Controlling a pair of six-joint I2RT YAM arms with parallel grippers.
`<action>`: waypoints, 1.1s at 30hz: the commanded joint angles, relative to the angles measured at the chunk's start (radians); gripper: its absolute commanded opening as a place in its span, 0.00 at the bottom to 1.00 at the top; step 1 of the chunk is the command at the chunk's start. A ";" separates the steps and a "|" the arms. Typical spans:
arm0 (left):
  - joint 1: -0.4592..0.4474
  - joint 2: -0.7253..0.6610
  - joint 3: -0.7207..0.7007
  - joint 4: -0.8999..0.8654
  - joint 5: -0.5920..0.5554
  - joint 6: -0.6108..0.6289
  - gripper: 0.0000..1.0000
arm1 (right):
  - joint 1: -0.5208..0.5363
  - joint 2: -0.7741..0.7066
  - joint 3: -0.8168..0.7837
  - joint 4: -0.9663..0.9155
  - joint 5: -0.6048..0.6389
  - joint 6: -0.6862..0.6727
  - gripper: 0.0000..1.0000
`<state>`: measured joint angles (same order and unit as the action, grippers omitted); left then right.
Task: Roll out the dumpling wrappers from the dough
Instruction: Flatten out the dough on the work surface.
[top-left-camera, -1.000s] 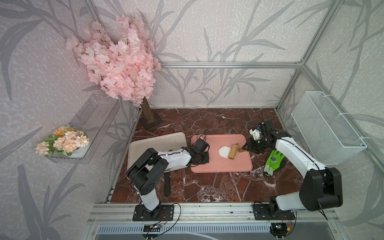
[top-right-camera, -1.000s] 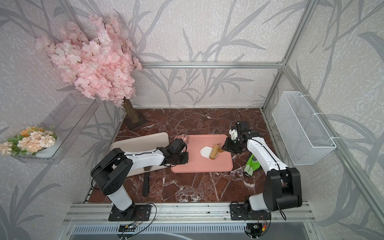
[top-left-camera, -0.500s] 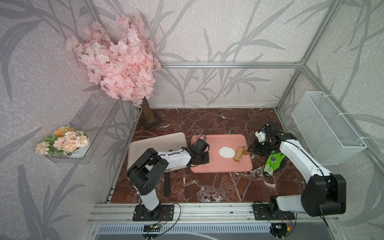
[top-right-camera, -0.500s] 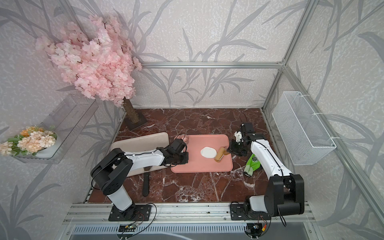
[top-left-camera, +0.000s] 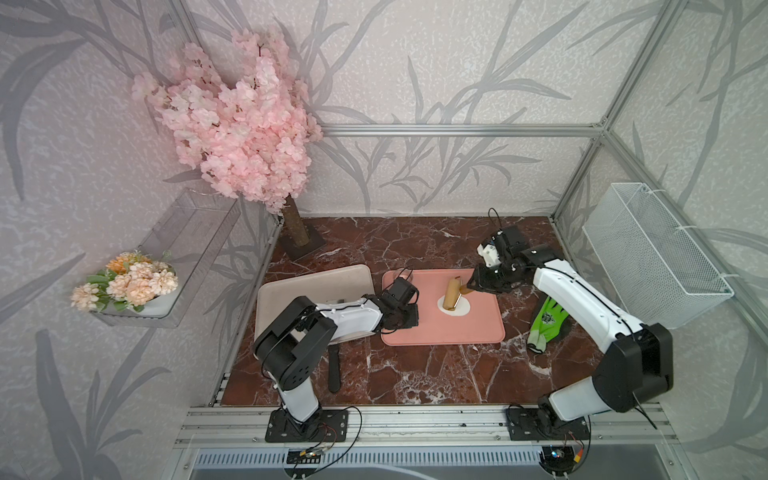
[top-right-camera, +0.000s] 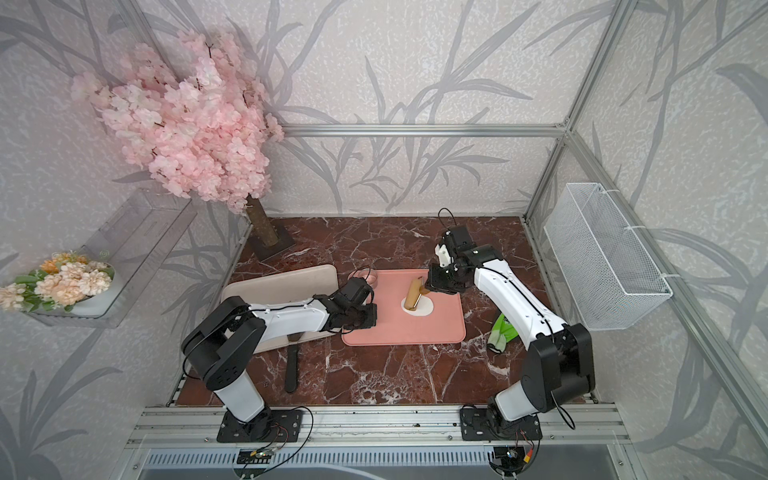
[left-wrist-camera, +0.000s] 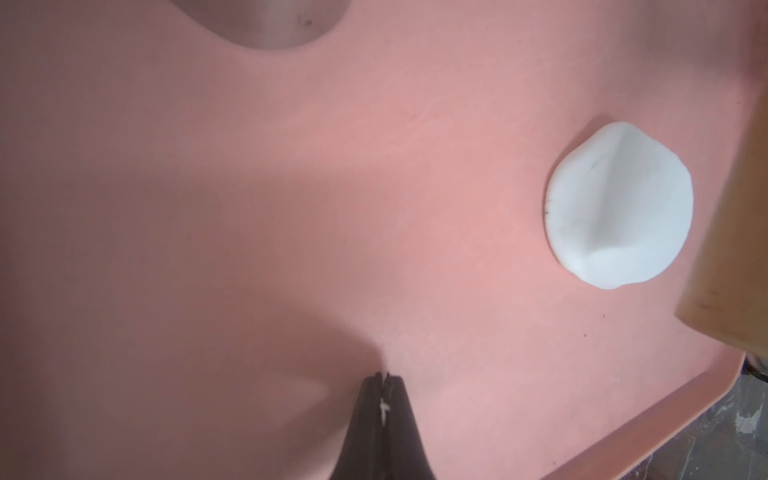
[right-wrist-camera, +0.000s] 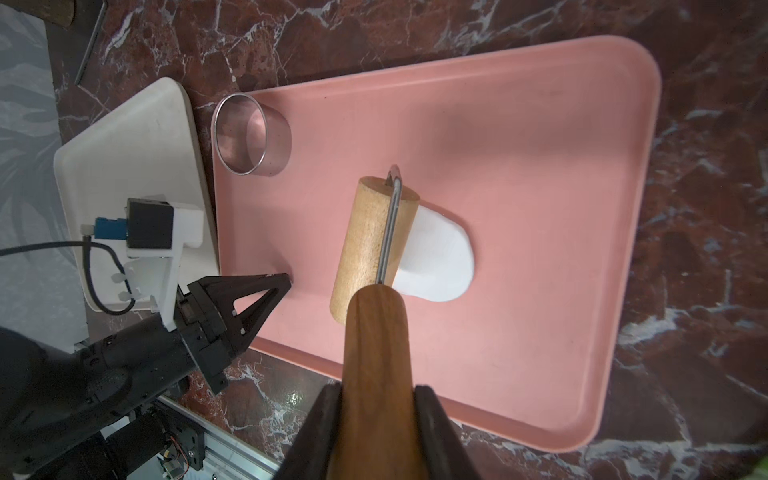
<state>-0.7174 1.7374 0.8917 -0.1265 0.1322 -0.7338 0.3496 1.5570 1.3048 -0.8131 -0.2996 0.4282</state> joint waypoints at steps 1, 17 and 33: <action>0.001 0.071 -0.054 -0.154 -0.019 0.010 0.00 | 0.016 0.047 0.053 0.051 -0.017 0.026 0.00; 0.001 0.076 -0.057 -0.150 -0.015 0.010 0.00 | 0.033 0.134 0.008 0.036 0.035 0.000 0.00; 0.001 0.080 -0.056 -0.152 -0.018 0.013 0.00 | -0.045 0.089 -0.129 0.016 0.048 -0.028 0.00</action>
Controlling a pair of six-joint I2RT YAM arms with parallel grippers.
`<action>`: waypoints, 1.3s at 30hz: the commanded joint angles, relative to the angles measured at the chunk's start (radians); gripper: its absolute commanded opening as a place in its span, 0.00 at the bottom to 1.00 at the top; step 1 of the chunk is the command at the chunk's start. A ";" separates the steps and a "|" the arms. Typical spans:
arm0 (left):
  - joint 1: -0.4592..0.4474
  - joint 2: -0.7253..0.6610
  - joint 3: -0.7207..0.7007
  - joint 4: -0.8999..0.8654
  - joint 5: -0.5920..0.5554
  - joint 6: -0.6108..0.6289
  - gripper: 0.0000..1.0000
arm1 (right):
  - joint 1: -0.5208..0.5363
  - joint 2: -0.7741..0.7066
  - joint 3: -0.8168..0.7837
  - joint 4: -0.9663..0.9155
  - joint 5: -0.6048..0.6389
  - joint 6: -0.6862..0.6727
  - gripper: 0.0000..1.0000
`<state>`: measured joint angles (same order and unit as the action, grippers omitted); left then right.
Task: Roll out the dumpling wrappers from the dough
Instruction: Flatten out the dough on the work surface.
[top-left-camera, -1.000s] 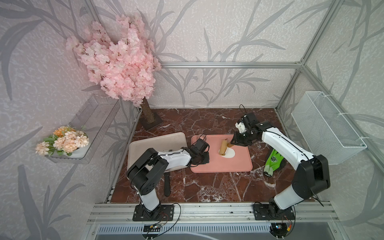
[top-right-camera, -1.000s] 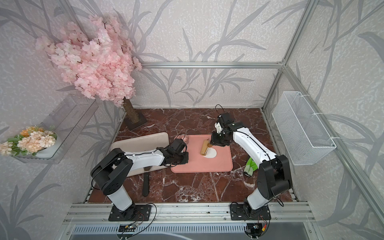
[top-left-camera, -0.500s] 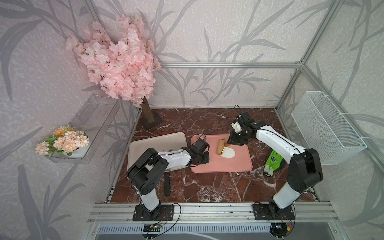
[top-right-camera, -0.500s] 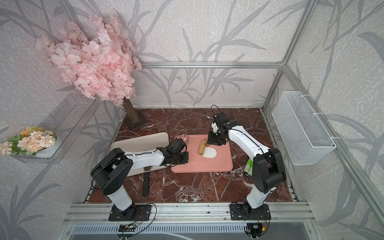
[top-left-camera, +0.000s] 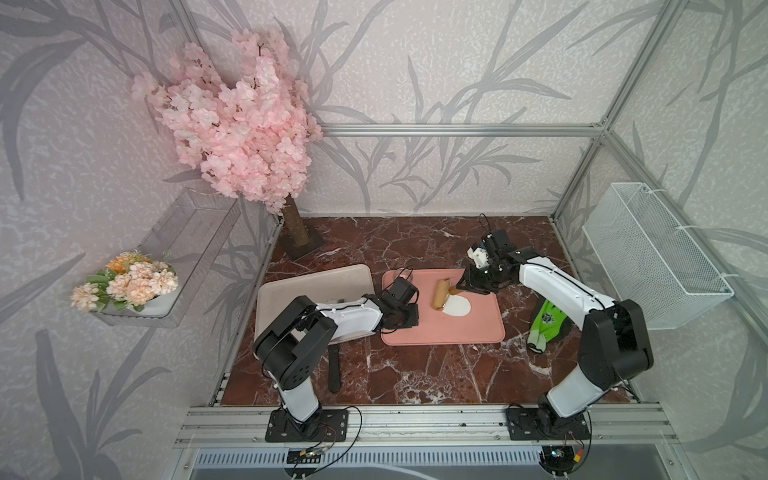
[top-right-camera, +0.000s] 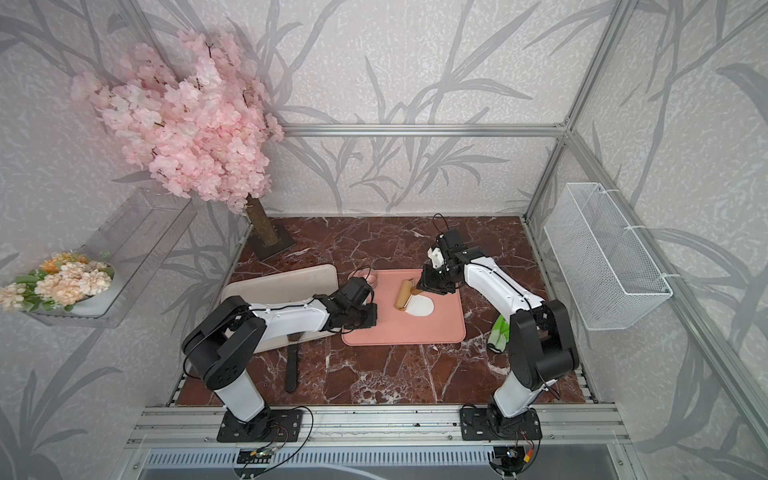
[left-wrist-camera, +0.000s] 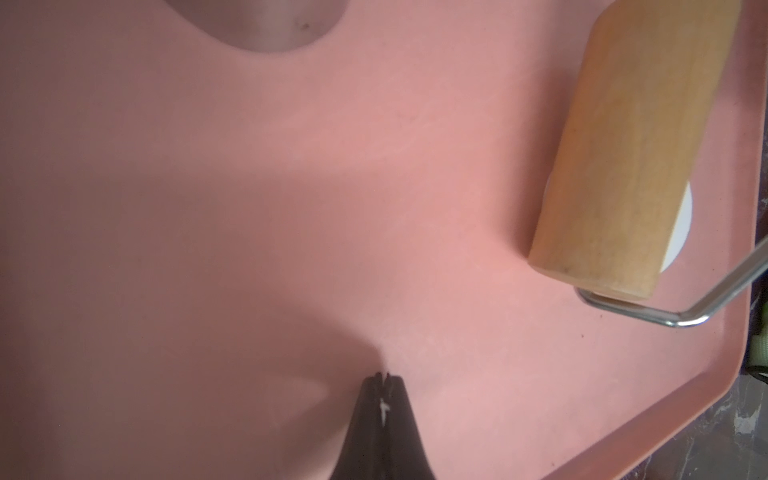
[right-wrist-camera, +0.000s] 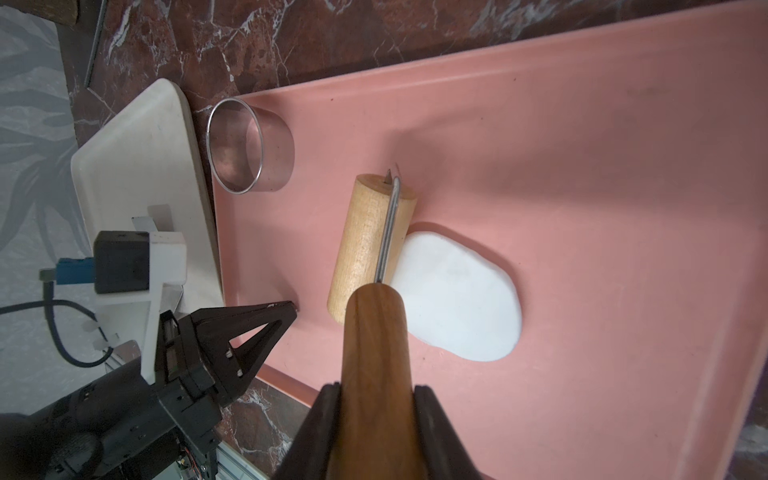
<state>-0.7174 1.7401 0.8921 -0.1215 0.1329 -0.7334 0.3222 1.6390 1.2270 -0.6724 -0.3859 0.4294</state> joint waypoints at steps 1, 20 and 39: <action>0.002 0.076 -0.055 -0.157 -0.019 0.014 0.00 | -0.020 0.008 -0.059 -0.122 0.133 -0.028 0.00; 0.003 0.077 -0.054 -0.166 -0.031 0.012 0.00 | -0.103 -0.046 -0.187 -0.115 0.125 -0.041 0.00; 0.008 0.076 -0.055 -0.172 -0.040 0.015 0.00 | -0.180 -0.169 -0.301 -0.147 0.156 -0.039 0.00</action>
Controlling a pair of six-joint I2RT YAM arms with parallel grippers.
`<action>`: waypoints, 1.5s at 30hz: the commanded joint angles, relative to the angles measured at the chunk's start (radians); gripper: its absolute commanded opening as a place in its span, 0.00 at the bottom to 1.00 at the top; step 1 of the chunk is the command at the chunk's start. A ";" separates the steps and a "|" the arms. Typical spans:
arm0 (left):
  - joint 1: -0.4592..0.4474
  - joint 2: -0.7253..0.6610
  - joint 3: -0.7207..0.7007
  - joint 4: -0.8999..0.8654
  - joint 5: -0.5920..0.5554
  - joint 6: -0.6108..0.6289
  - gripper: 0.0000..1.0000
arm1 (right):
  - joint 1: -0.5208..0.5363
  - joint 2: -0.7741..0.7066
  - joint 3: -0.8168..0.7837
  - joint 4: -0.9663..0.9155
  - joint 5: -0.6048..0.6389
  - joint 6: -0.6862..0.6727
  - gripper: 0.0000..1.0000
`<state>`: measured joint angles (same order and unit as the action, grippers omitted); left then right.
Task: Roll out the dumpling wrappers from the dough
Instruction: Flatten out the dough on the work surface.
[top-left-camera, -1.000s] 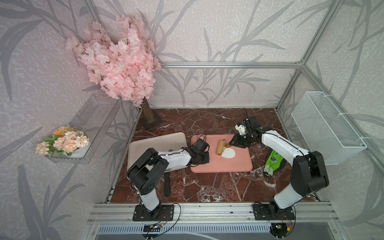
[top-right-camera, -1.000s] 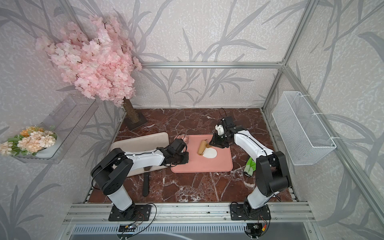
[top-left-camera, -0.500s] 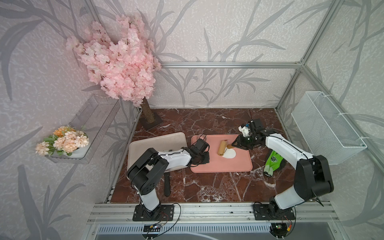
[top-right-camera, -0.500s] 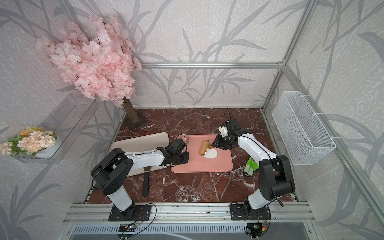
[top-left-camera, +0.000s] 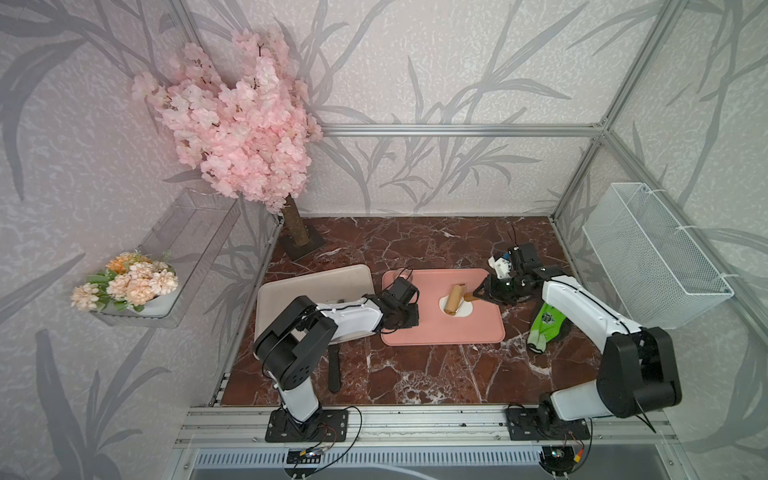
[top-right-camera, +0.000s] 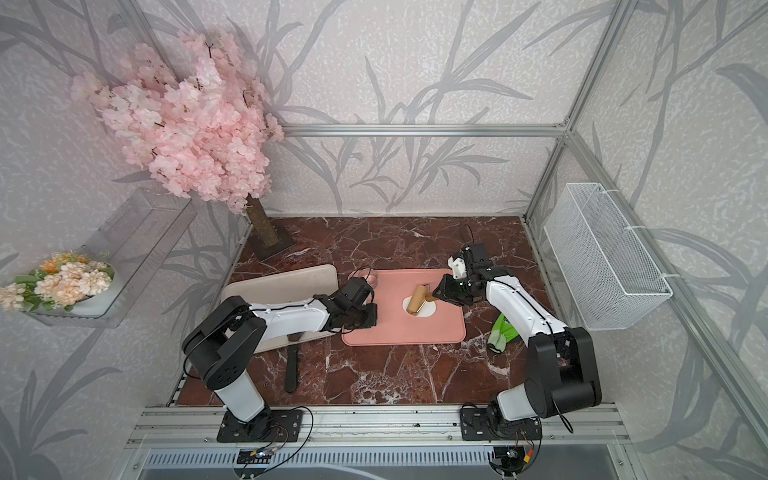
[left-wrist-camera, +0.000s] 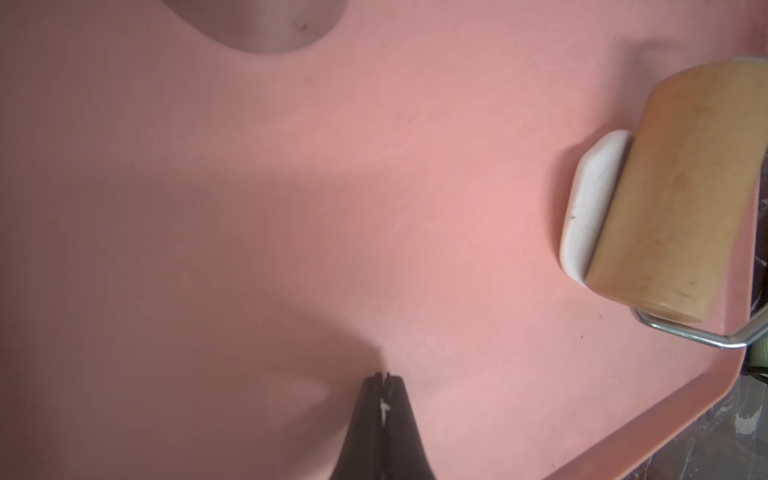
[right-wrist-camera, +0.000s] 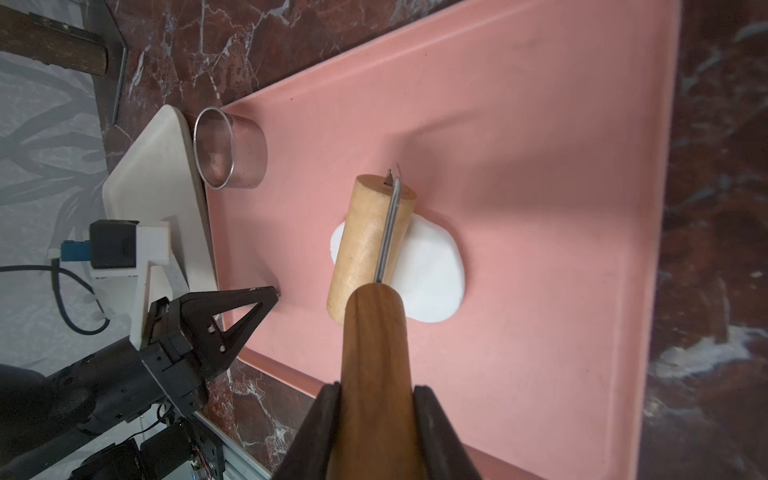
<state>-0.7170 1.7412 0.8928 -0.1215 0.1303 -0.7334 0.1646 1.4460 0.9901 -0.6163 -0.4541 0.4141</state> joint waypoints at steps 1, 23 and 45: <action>0.008 0.073 -0.057 -0.173 -0.037 0.017 0.00 | -0.031 0.014 -0.068 -0.212 0.227 -0.027 0.00; 0.011 0.074 -0.063 -0.163 -0.033 0.017 0.00 | -0.137 -0.109 -0.120 -0.276 0.249 -0.017 0.00; 0.010 0.086 -0.049 -0.167 -0.034 0.011 0.00 | 0.148 0.066 0.319 -0.177 0.181 0.065 0.00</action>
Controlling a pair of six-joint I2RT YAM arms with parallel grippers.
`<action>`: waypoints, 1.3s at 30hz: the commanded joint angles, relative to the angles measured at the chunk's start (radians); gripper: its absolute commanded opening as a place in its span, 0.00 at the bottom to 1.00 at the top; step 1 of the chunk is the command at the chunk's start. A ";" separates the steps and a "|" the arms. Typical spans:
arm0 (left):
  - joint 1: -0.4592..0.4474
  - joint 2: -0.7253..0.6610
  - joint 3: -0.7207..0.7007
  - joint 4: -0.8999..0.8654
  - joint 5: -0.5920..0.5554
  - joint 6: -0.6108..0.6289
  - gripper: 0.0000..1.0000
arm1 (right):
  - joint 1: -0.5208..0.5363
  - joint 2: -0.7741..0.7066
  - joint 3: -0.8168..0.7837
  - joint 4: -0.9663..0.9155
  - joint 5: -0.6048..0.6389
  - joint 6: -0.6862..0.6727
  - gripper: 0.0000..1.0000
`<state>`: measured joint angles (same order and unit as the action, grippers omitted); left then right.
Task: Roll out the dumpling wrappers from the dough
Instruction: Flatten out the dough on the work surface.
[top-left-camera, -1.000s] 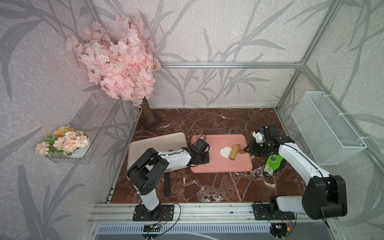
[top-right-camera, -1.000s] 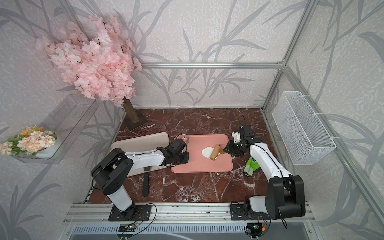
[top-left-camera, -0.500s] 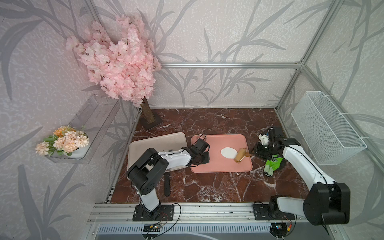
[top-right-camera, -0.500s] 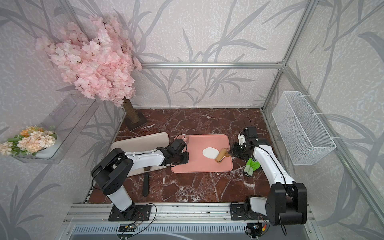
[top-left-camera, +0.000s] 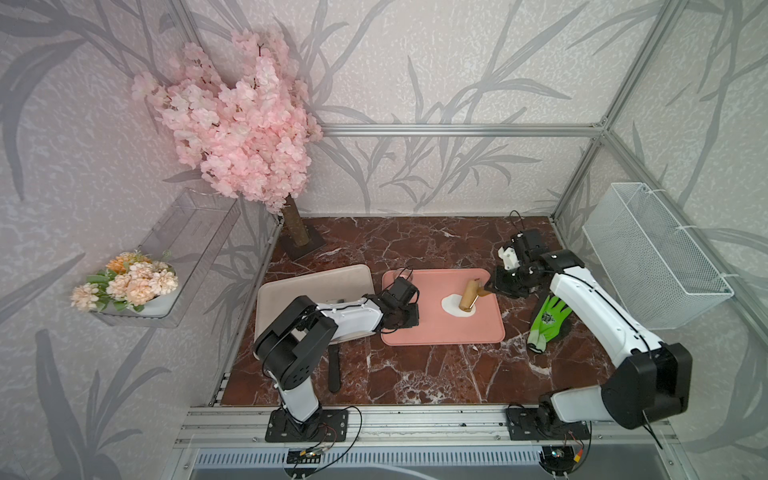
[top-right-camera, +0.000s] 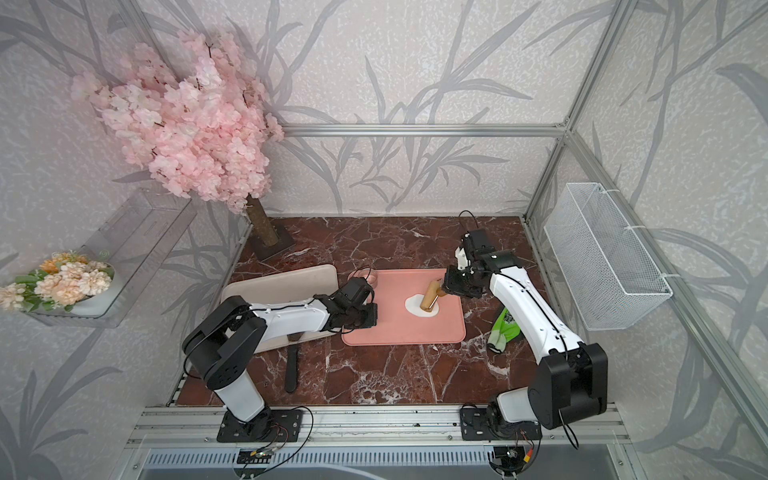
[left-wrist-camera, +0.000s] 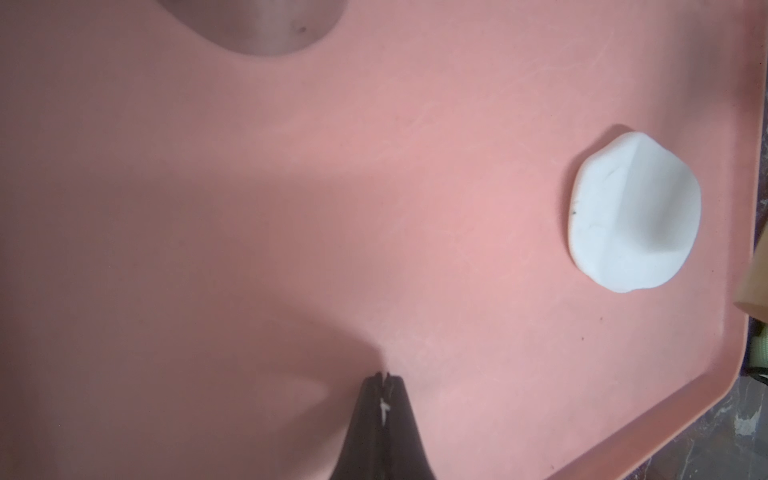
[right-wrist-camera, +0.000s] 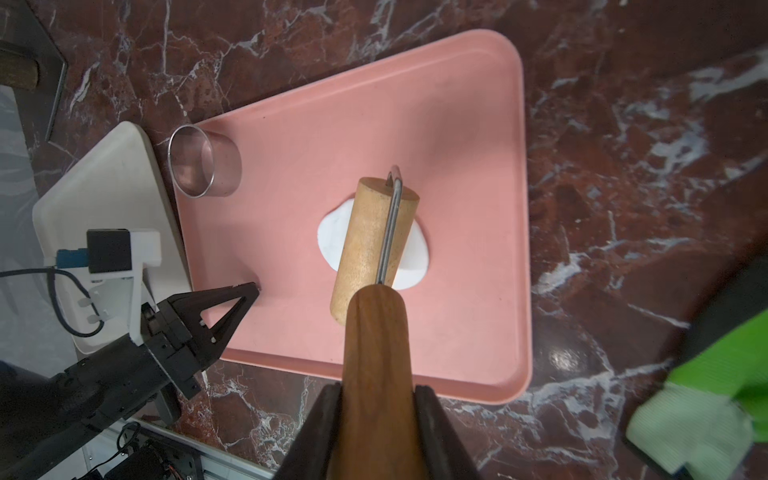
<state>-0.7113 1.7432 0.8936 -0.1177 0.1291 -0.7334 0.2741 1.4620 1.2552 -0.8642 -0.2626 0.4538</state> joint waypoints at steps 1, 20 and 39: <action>0.004 0.086 -0.050 -0.171 -0.031 0.011 0.00 | 0.047 0.072 0.066 0.085 -0.014 0.030 0.00; 0.003 0.101 -0.042 -0.173 -0.027 0.017 0.00 | 0.009 0.131 -0.077 0.126 -0.035 0.031 0.00; 0.005 0.101 -0.051 -0.172 -0.033 0.017 0.00 | -0.107 0.001 -0.285 0.081 -0.017 -0.030 0.00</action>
<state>-0.7113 1.7588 0.9081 -0.1101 0.1303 -0.7330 0.1799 1.4563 1.0275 -0.6395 -0.4118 0.4587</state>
